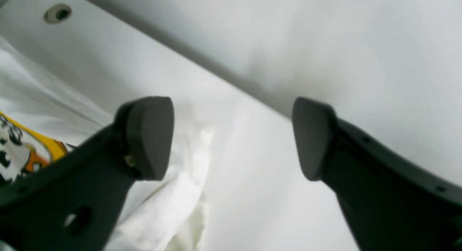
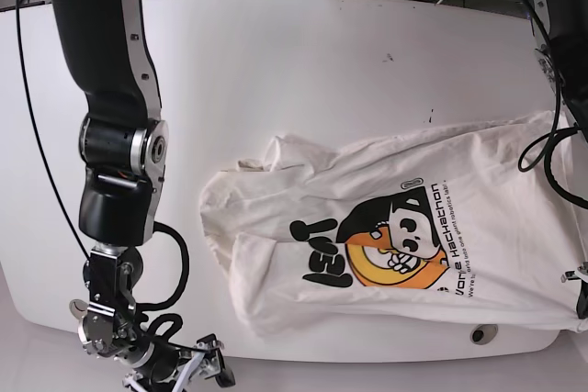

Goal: Layout the t-shirt on the table in an organized manner, then fold the t-shirt properly
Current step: 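Release the hem with the right gripper and raise it, then move the right gripper to the shirt's shoulder edge and grasp it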

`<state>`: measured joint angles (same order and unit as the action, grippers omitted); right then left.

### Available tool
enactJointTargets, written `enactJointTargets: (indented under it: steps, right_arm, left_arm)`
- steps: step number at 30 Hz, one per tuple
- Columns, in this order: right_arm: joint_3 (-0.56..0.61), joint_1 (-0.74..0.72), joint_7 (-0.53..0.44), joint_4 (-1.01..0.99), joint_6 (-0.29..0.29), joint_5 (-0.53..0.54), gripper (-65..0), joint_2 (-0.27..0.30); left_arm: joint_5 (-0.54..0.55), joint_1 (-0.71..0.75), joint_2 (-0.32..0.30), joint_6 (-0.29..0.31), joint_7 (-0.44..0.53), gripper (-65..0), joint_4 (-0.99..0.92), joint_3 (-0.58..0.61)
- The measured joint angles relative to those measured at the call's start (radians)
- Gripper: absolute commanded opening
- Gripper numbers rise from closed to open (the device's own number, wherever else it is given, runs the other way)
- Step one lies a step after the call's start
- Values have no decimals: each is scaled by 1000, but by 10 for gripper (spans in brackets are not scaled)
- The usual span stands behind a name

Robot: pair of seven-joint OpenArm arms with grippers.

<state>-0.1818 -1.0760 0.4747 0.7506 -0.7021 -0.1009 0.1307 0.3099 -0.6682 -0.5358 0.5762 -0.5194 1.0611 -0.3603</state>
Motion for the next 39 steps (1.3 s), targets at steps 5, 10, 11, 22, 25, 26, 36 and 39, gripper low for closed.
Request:
enactJointTargets:
  steps: [5, 10, 11, 22, 25, 26, 36, 39]
  right_arm:
    - [0, -56, 49, 15, 2, 3, 0, 0]
    - [-2, -3, 175, 146, 3, 1, 0, 3]
    - [-2, 16, 206, 177, 3, 8, 0, 3]
    - [-30, 327, 480, 567, 3, 8, 0, -32]
    - [-80, 392, 495, 596, 3, 19, 0, -64]
    - [-98, 409, 504, 597, 2, 19, 0, -74]
    - [-217, 575, 603, 591, 11, 198, 0, -97]
    - [-217, 607, 628, 581, 10, 301, 0, -100]
  left_arm:
    - [12, -31, -23, -7, 16, -239, 6, 2]
    - [8, -29, -44, -149, 12, -200, 8, -3]
    - [5, -27, -47, -158, 11, -199, 8, -5]
    - [16, -24, -39, -146, -18, -200, 89, -5]
    - [21, -3, -42, -145, -43, -201, 95, -19]
    - [25, 7, -40, -141, -62, -201, 100, -36]
    - [127, 217, -27, -151, -217, -203, 245, -165]
    - [187, 295, -16, -140, -234, -204, 314, -175]
